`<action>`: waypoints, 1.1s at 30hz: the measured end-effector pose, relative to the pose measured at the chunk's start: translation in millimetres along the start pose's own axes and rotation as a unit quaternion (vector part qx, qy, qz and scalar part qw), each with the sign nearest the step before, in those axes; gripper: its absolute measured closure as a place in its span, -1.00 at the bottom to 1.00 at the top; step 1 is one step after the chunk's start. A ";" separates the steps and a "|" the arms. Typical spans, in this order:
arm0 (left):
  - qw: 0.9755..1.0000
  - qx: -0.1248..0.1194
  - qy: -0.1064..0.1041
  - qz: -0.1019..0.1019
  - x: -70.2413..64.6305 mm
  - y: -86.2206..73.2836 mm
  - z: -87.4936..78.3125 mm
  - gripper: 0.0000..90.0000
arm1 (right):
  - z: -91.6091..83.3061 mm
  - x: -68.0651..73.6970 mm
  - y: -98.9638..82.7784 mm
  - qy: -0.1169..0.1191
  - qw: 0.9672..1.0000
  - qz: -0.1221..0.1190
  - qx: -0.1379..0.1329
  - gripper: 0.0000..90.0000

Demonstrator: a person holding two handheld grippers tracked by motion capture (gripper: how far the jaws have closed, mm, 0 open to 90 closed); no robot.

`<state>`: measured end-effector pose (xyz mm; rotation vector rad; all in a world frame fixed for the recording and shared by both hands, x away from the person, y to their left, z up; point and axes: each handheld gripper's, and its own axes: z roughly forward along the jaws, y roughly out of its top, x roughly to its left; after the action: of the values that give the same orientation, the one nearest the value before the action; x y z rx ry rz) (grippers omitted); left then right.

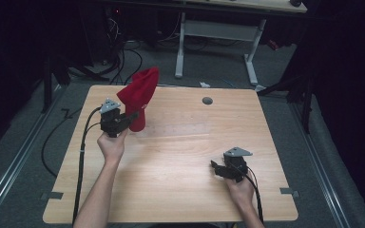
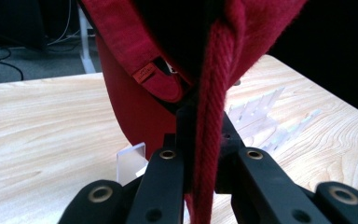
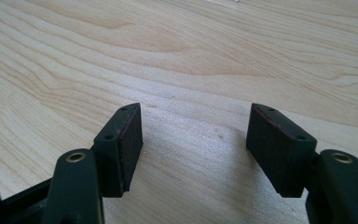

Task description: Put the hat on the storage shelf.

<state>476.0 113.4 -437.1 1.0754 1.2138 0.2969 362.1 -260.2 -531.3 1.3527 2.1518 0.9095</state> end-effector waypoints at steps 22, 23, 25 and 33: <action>0.999 0.027 0.008 -0.015 12.7 -18.9 -12.1 0.86 | -0.1 0.1 0.0 0.000 1.000 0.000 0.000 -0.19; 0.999 0.028 0.008 -0.014 12.8 -19.3 -12.4 0.85 | 0.0 0.1 0.0 0.000 1.000 0.000 0.000 -0.19; 0.999 0.028 0.009 -0.019 13.3 -19.6 -12.7 0.84 | -0.1 0.1 0.0 0.000 1.000 0.000 0.000 -0.19; 0.999 0.025 0.021 -0.026 16.9 -18.5 -14.9 0.40 | -0.1 0.1 0.0 0.000 1.000 0.000 0.000 -0.19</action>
<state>463.4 123.4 -461.4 1.0824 1.2910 0.2518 362.0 -260.2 -531.2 1.3525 2.1530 0.9087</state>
